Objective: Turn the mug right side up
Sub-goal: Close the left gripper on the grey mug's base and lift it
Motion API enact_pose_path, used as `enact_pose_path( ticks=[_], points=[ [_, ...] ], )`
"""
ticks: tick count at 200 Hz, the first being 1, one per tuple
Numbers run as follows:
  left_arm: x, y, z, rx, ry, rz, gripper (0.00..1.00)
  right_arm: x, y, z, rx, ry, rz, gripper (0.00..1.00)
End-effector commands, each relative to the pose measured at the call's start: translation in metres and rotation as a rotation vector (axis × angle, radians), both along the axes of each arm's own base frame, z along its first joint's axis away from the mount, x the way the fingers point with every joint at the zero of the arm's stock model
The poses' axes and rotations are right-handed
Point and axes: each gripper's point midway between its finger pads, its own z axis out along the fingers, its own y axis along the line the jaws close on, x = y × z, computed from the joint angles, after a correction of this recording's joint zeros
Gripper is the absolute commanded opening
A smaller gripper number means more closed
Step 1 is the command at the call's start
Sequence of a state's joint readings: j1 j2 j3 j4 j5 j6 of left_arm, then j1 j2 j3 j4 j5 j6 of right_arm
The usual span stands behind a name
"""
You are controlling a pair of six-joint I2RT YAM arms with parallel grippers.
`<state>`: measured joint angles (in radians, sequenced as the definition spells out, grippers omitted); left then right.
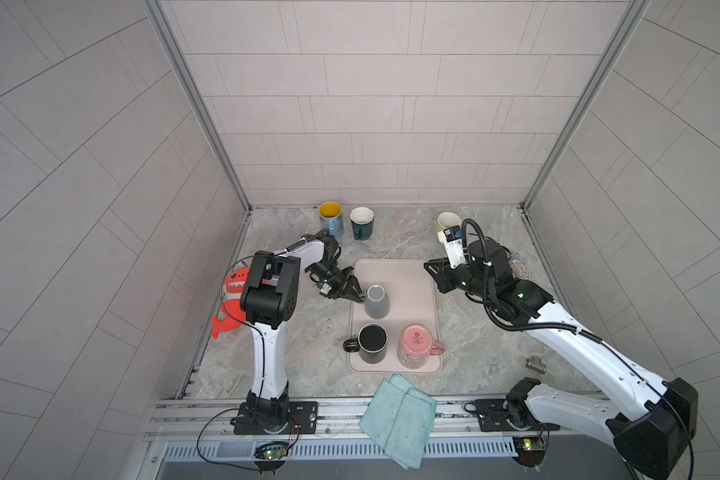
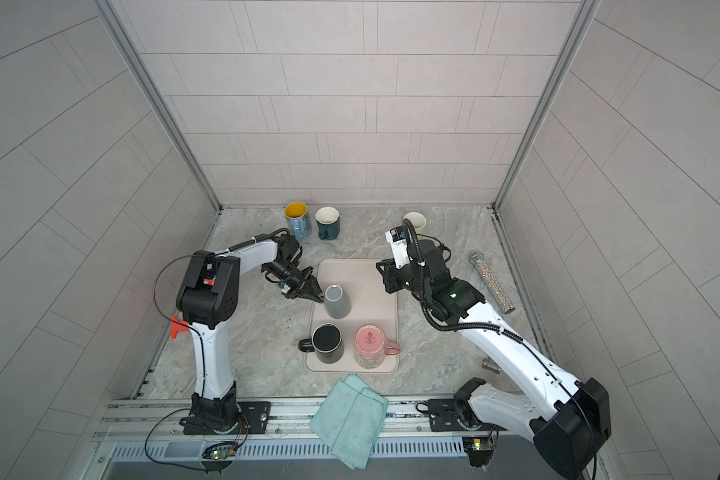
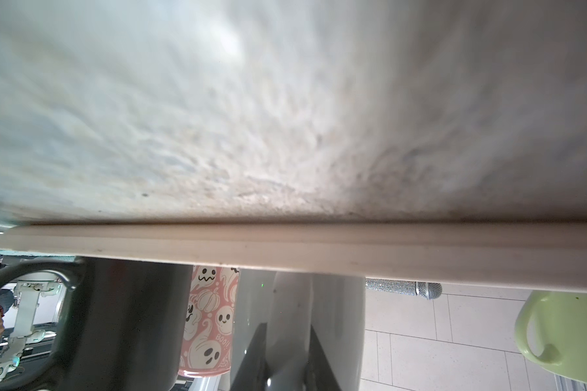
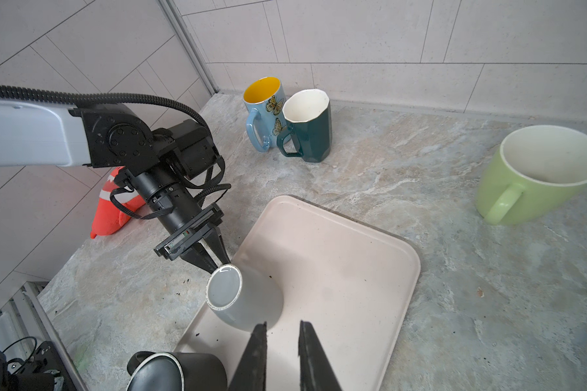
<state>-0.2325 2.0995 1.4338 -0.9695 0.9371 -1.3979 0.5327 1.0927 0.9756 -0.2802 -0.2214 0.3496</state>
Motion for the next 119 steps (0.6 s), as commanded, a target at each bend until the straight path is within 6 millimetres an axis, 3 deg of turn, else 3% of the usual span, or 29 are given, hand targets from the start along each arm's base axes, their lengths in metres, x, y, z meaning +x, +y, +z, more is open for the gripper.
enact_pose_path(
  ticks=[1, 25, 44, 78, 119],
  points=[
    [0.004, -0.005, -0.004, -0.005, 0.007, 0.007, 0.00, 0.000, -0.004, 0.010, 0.025, -0.027, -0.018, 0.19],
    [0.012, -0.008, -0.001, -0.014, -0.040, 0.011, 0.00, 0.000, -0.005, 0.008, 0.023, -0.025, -0.021, 0.19],
    [0.030, -0.010, 0.005, -0.018, -0.141, 0.025, 0.00, -0.001, -0.006, 0.008, 0.024, -0.024, -0.023, 0.18],
    [0.068, -0.013, 0.032, -0.021, -0.364, 0.055, 0.00, -0.002, -0.008, 0.008, 0.027, -0.024, -0.030, 0.18],
    [0.090, -0.015, 0.062, -0.030, -0.527, 0.008, 0.00, -0.002, -0.008, 0.006, 0.024, -0.020, -0.033, 0.17]
  ],
)
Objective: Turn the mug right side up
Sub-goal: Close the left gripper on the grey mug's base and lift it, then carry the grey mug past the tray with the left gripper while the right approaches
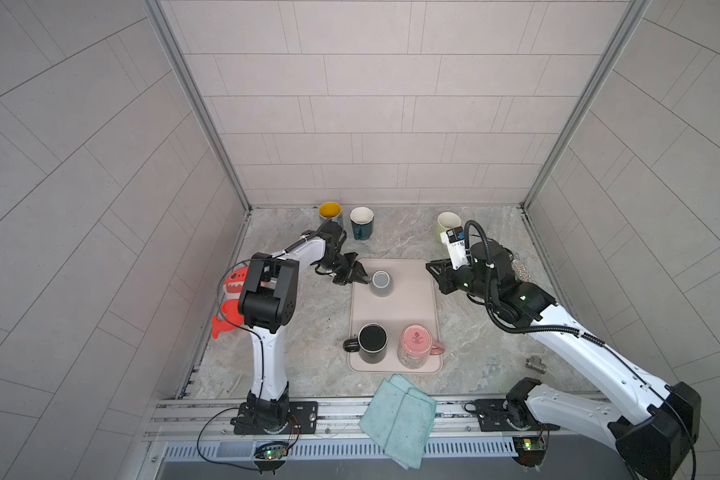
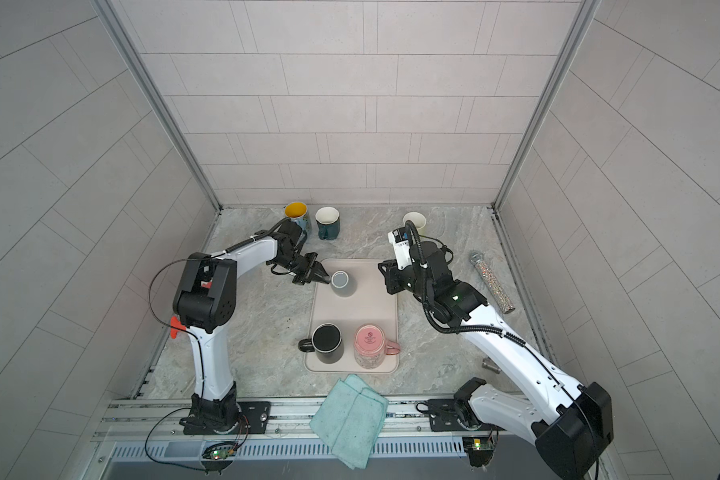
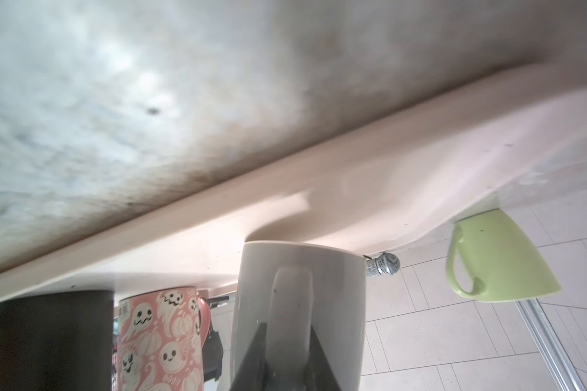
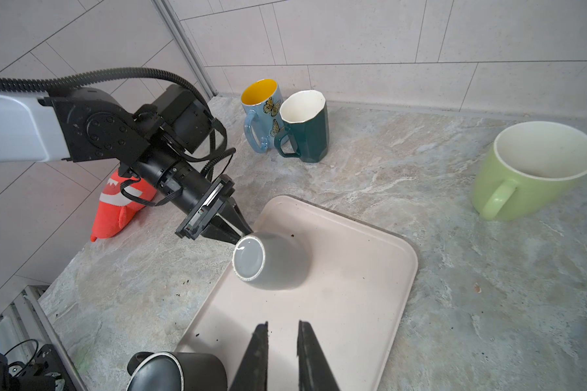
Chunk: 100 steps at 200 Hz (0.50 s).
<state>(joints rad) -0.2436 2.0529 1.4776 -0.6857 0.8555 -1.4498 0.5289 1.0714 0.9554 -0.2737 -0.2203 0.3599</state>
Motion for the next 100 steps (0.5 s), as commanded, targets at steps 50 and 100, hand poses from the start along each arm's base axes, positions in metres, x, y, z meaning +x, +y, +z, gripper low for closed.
enact_pose_path(
  ticks=[50, 100],
  points=[
    [0.036, -0.005, 0.080, -0.007, -0.402, -0.106, 0.00, 0.000, -0.006, 0.007, 0.005, -0.018, -0.026, 0.16],
    [0.037, -0.007, 0.138, 0.063, -0.733, -0.291, 0.00, 0.001, -0.008, 0.013, -0.002, -0.023, -0.031, 0.16]
  ],
)
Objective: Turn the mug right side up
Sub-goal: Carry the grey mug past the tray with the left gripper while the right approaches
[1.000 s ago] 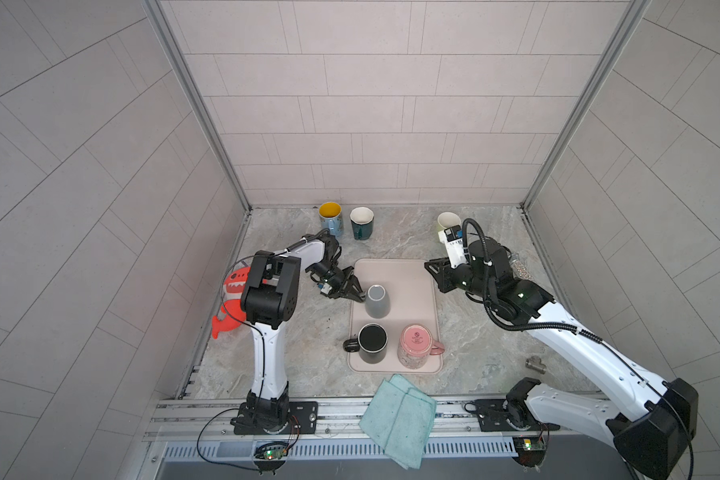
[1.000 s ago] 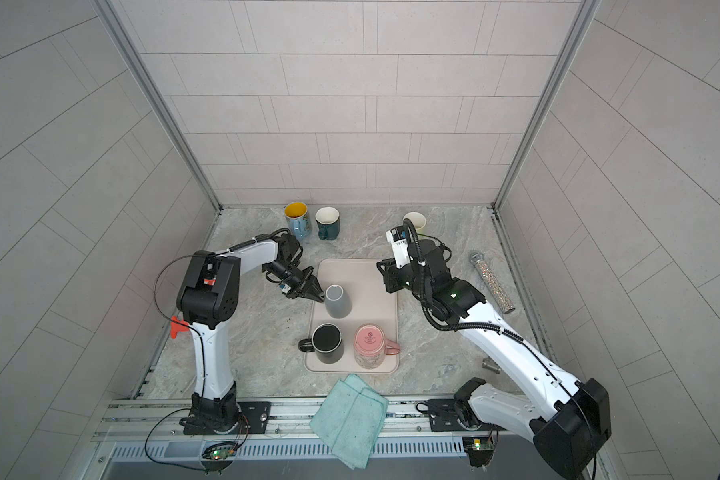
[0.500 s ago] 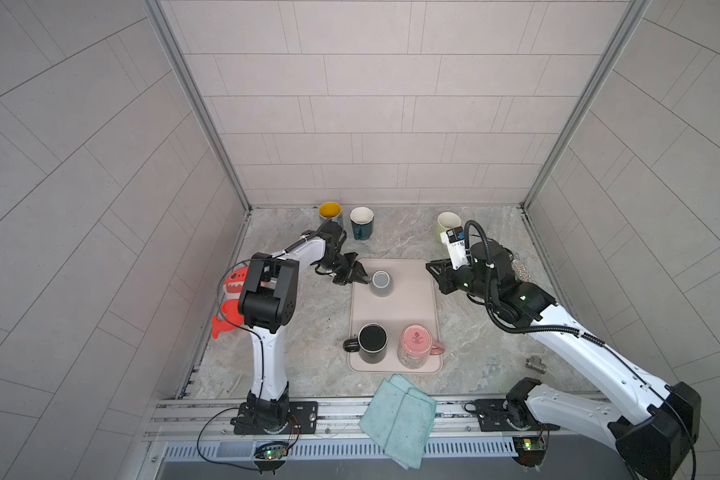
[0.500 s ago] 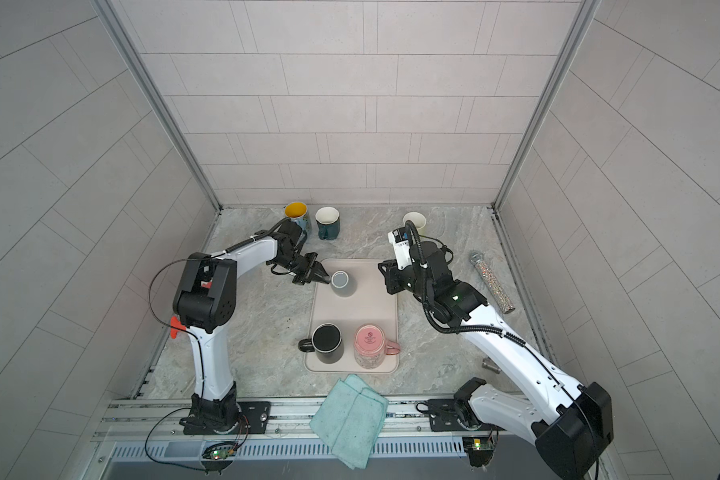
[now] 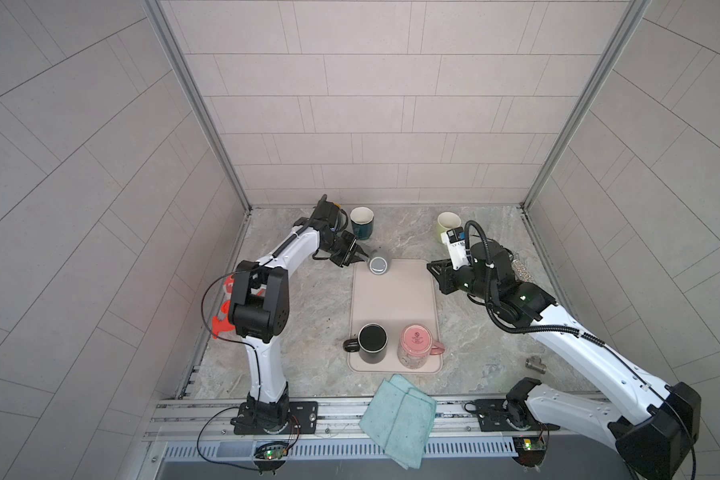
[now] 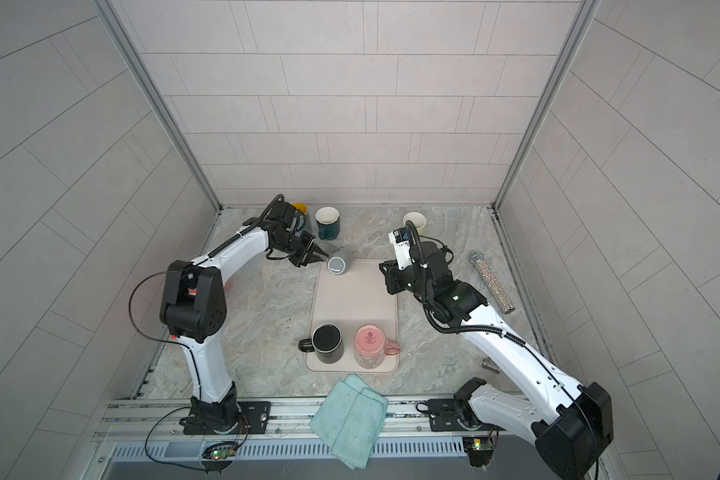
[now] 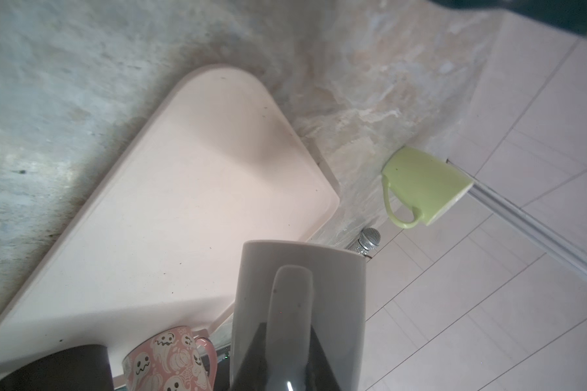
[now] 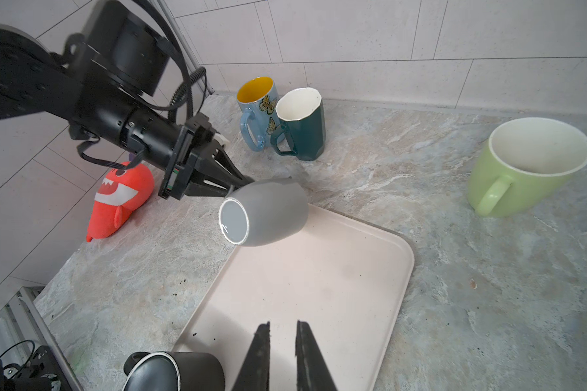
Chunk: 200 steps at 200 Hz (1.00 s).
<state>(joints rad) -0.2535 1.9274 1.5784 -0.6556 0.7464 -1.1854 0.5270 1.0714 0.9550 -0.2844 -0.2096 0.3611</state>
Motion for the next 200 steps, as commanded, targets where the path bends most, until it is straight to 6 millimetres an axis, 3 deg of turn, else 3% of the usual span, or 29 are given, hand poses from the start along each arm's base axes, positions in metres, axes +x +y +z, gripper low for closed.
enact_pose_path(
  ticks=[1, 35, 75, 113, 149, 200],
  points=[
    [0.001, -0.008, 0.064, 0.016, -0.280, -0.139, 0.00, 0.000, -0.005, 0.016, 0.007, -0.033, -0.018, 0.16],
    [-0.001, -0.014, 0.104, 0.096, -0.546, -0.258, 0.00, 0.003, -0.003, 0.028, 0.004, -0.049, -0.009, 0.15],
    [-0.009, -0.021, 0.144, 0.202, -0.879, -0.319, 0.00, 0.004, 0.003, 0.058, 0.040, -0.099, 0.011, 0.15],
    [-0.028, -0.027, 0.187, 0.310, -1.222, -0.293, 0.00, 0.004, 0.025, 0.084, 0.147, -0.098, 0.097, 0.15],
    [-0.041, -0.021, 0.212, 0.397, -1.426, -0.219, 0.00, 0.002, 0.048, 0.109, 0.258, -0.066, 0.191, 0.16],
    [-0.059, -0.019, 0.234, 0.638, -1.612, -0.200, 0.00, 0.000, 0.064, 0.137, 0.404, 0.024, 0.267, 0.17]
  ],
)
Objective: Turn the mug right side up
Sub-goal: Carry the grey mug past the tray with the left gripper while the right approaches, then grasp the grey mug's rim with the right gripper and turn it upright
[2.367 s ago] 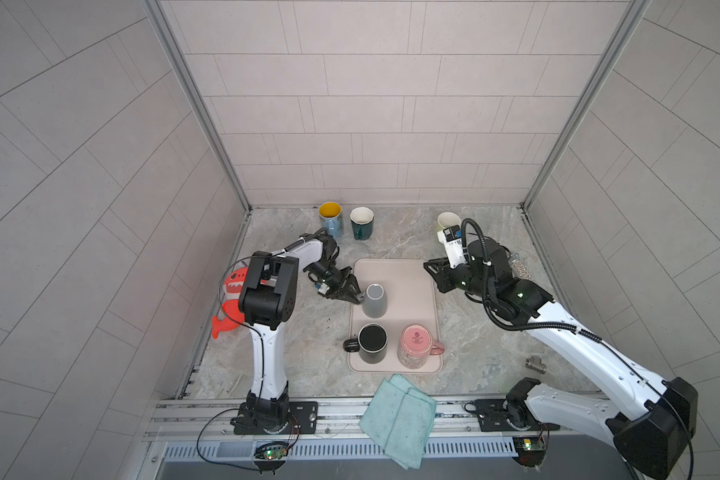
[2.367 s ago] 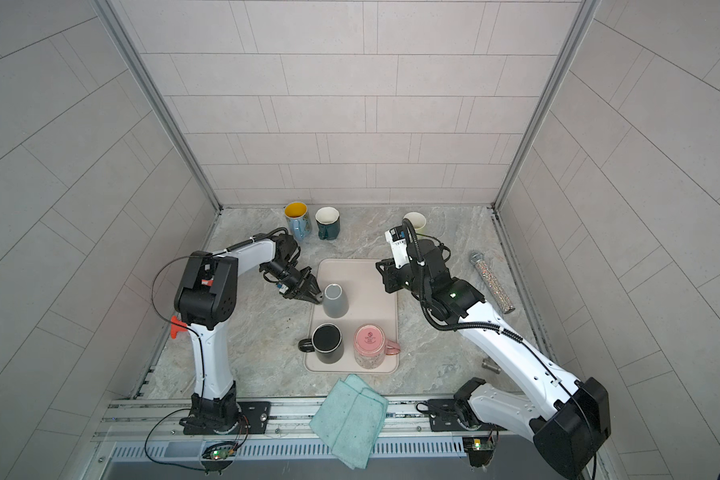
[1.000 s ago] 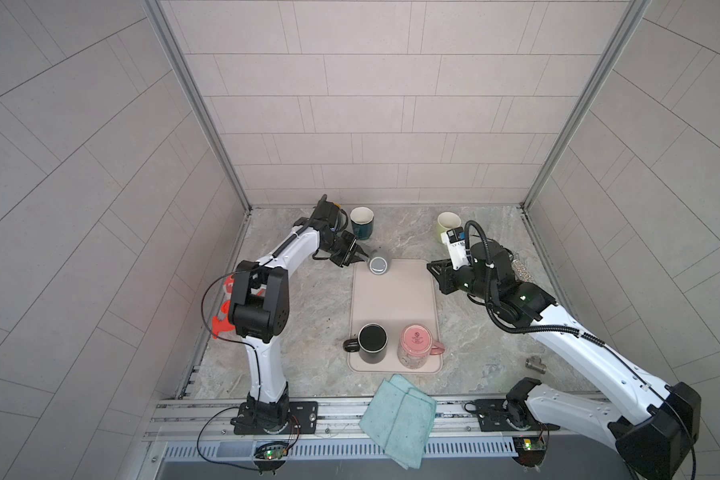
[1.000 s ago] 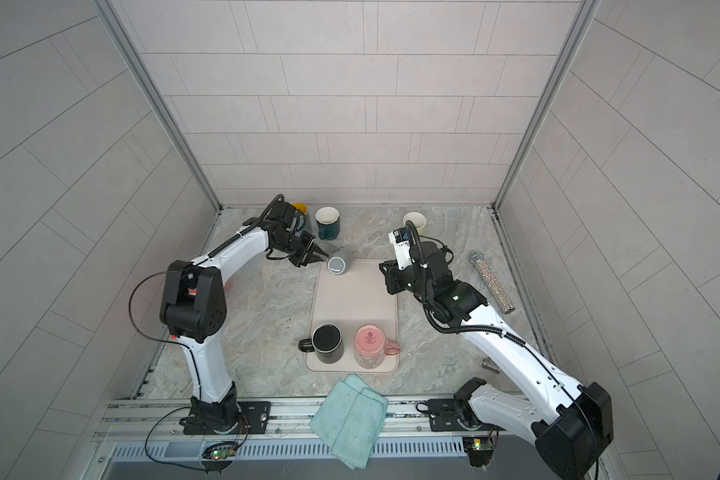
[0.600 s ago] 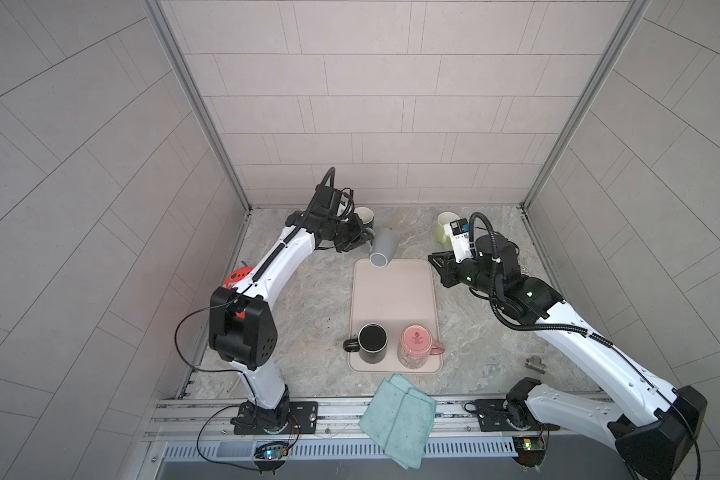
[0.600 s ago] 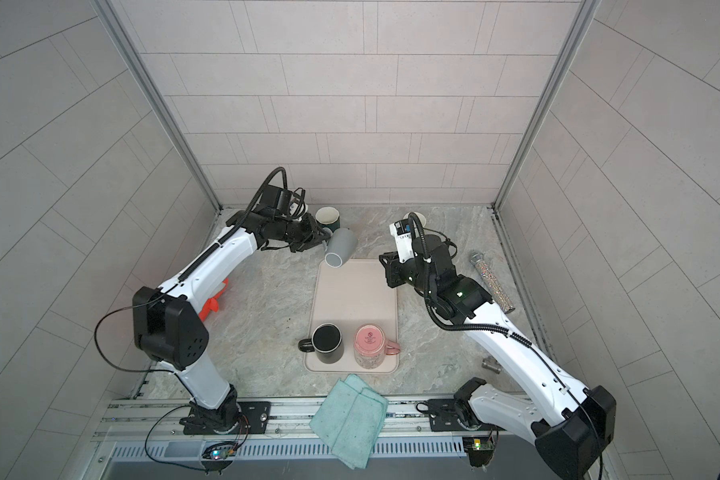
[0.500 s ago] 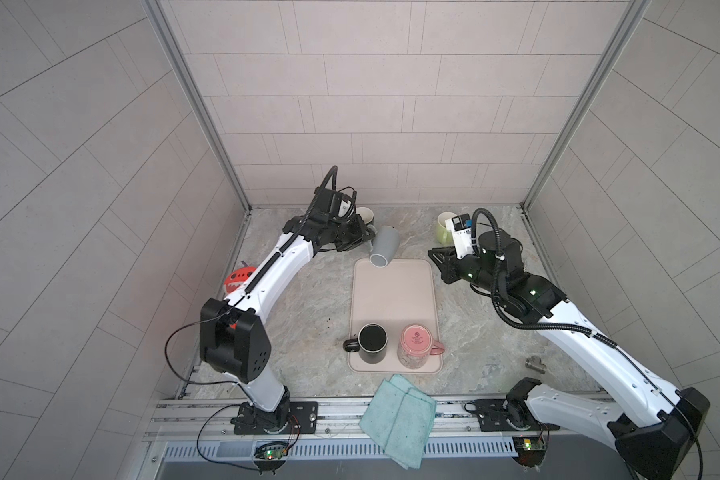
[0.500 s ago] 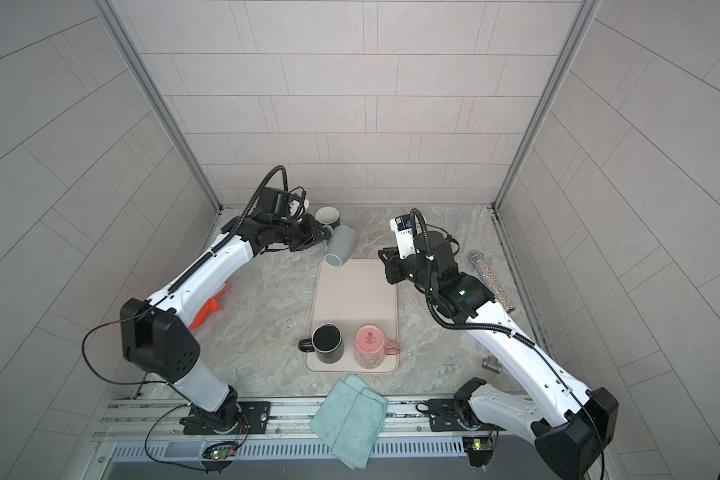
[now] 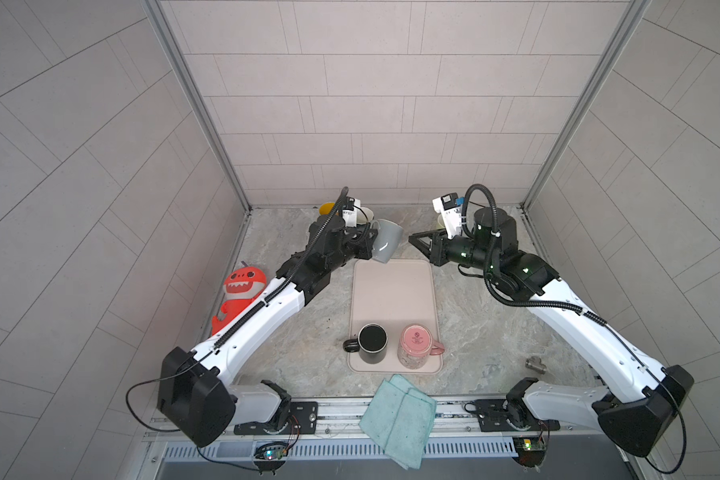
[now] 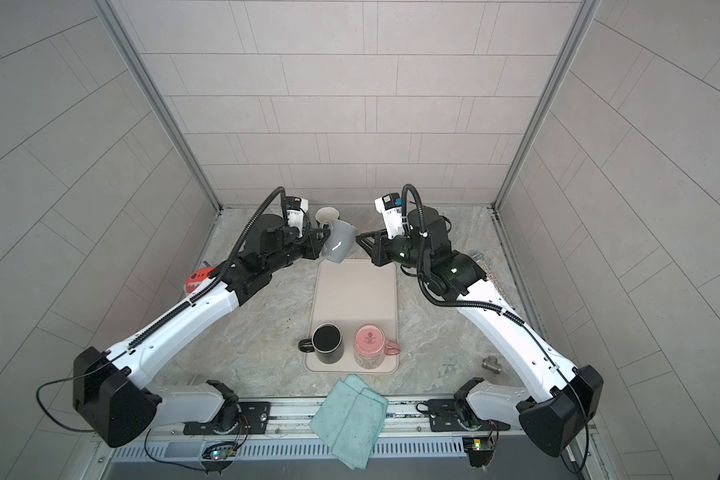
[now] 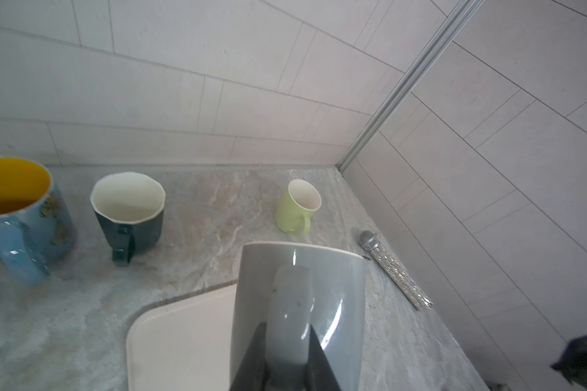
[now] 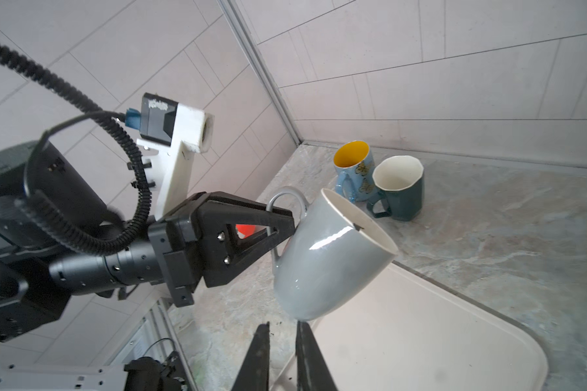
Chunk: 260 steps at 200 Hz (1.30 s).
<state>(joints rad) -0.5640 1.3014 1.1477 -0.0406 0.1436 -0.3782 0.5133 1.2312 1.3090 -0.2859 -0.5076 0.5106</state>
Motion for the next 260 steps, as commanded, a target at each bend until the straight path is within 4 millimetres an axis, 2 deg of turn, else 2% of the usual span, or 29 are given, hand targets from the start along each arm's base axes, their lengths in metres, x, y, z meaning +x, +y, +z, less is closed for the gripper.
enact_pose_path(
  ticks=[1, 60, 100, 121, 161, 193, 260],
  points=[
    [-0.005, 0.006, 0.062, 0.029, -0.297, 0.076, 0.00, -0.008, 0.009, 0.025, 0.110, 0.038, 0.068, 0.17],
    [-0.012, 0.015, 0.072, 0.085, -0.466, 0.220, 0.00, 0.001, 0.024, 0.052, 0.376, 0.137, 0.161, 0.29],
    [-0.018, 0.025, 0.087, 0.061, -0.579, 0.336, 0.00, 0.005, 0.024, 0.049, 0.417, 0.182, 0.156, 0.41],
    [-0.018, 0.022, 0.093, 0.046, -0.620, 0.360, 0.00, 0.008, 0.024, 0.049, 0.454, 0.199, 0.159, 0.41],
    [-0.020, 0.001, 0.095, 0.043, -0.671, 0.336, 0.00, 0.016, 0.026, 0.053, 0.538, 0.221, 0.187, 0.40],
    [-0.026, -0.016, 0.093, 0.107, -0.713, 0.343, 0.00, 0.025, 0.025, 0.059, 0.598, 0.234, 0.208, 0.39],
    [-0.028, -0.015, 0.093, 0.095, -0.756, 0.442, 0.00, 0.030, 0.028, 0.050, 0.631, 0.299, 0.214, 0.37]
  ],
)
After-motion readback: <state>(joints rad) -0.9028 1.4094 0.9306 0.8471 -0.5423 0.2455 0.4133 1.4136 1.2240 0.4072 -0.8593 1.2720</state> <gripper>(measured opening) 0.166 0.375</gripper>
